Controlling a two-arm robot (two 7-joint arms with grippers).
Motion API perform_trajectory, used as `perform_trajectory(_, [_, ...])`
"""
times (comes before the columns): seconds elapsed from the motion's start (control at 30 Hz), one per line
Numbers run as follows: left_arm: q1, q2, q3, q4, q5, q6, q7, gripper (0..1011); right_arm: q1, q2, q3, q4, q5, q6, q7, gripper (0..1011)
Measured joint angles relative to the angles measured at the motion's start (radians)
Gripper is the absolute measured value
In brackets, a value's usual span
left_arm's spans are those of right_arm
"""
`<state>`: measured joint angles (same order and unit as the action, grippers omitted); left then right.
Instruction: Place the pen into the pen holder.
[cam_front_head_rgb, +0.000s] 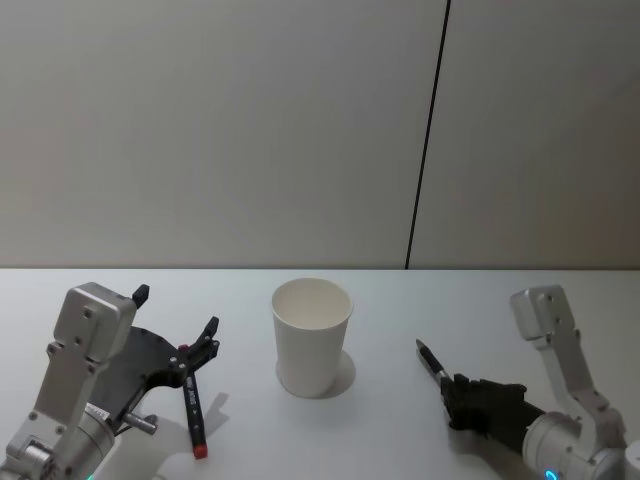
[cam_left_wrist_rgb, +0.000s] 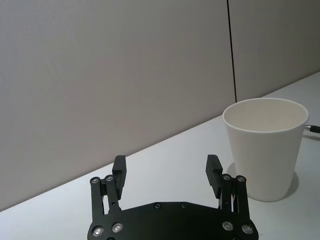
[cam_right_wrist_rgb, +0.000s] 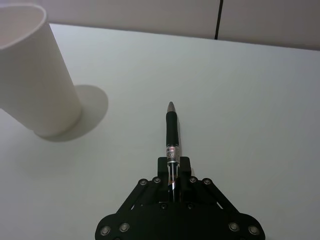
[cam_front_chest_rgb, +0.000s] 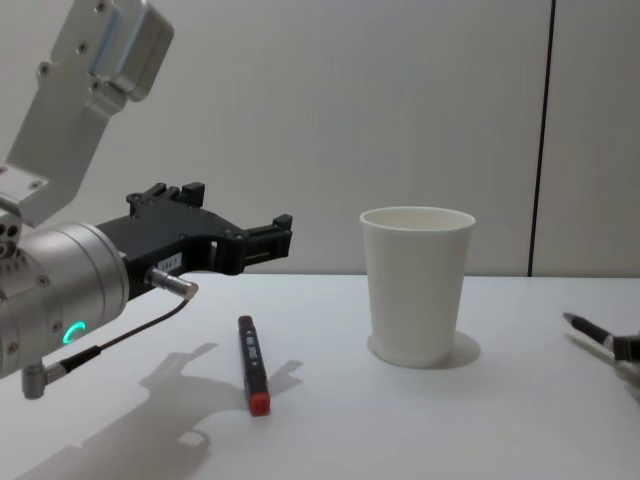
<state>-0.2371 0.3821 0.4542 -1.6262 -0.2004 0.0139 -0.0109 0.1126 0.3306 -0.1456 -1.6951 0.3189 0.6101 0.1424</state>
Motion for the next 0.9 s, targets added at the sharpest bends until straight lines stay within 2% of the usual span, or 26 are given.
perform_trajectory(0.5, [0.000,0.000,0.000,0.000,0.000,0.000,0.000,1002,0.001,-0.043,0.053,0.019,0.059,-0.168,0.042,134])
perform_trajectory(0.57, [0.000,0.000,0.000,0.000,0.000,0.000,0.000,1002,0.005,-0.052,0.062,0.025,0.072,-0.211,0.052,134])
perform_trajectory(0.67, [0.000,0.000,0.000,0.000,0.000,0.000,0.000,1002,0.008,-0.058,0.069,0.030,0.081,-0.242,0.060,134])
perform_trajectory(0.9, [0.000,0.000,0.000,0.000,0.000,0.000,0.000,1002,0.031,-0.080,0.089,0.054,0.118,-0.352,0.101,134])
